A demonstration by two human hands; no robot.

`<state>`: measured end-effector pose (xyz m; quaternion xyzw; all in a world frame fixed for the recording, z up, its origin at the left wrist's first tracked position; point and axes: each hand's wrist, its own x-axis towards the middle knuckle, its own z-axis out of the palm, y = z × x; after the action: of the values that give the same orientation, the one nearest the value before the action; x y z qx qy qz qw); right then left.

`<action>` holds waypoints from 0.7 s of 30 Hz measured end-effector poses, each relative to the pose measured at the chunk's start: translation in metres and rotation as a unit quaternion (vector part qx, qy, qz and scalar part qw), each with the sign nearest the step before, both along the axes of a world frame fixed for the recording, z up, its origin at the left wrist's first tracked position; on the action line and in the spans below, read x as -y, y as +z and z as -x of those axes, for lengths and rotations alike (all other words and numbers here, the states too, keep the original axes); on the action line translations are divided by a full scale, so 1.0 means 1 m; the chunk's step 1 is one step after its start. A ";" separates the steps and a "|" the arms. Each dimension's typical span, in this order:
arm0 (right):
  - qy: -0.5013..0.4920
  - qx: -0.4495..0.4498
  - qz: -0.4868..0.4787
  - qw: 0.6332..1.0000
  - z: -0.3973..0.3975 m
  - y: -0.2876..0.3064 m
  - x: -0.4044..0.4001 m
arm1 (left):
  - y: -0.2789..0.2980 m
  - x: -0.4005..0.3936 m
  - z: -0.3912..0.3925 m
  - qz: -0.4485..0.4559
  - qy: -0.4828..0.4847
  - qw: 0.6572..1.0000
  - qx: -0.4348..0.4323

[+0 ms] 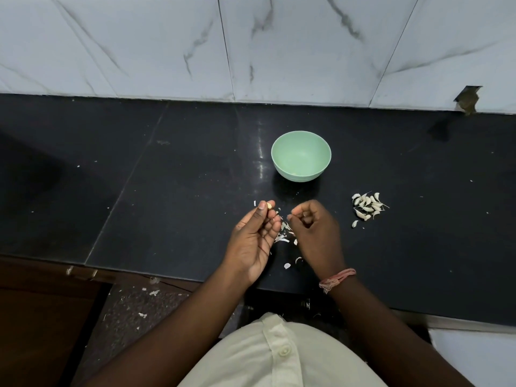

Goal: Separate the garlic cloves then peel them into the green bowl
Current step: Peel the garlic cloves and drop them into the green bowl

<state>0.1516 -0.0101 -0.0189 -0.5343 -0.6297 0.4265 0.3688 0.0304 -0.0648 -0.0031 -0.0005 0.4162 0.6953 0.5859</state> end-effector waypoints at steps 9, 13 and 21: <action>0.025 0.045 -0.025 0.998 0.005 -0.002 -0.003 | 0.004 -0.010 -0.002 0.019 0.001 1.000 0.022; 0.072 0.105 -0.036 0.991 0.003 0.006 -0.004 | 0.005 -0.017 -0.002 0.027 0.001 0.999 0.047; 0.007 0.123 -0.055 0.991 0.000 0.001 -0.017 | -0.004 -0.036 0.004 0.069 -0.004 0.997 0.022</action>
<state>0.1517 0.0069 -0.0180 -0.5576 -0.6964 0.3245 0.3142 0.0262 -0.0283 -0.0073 -0.0543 0.4505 0.6625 0.5960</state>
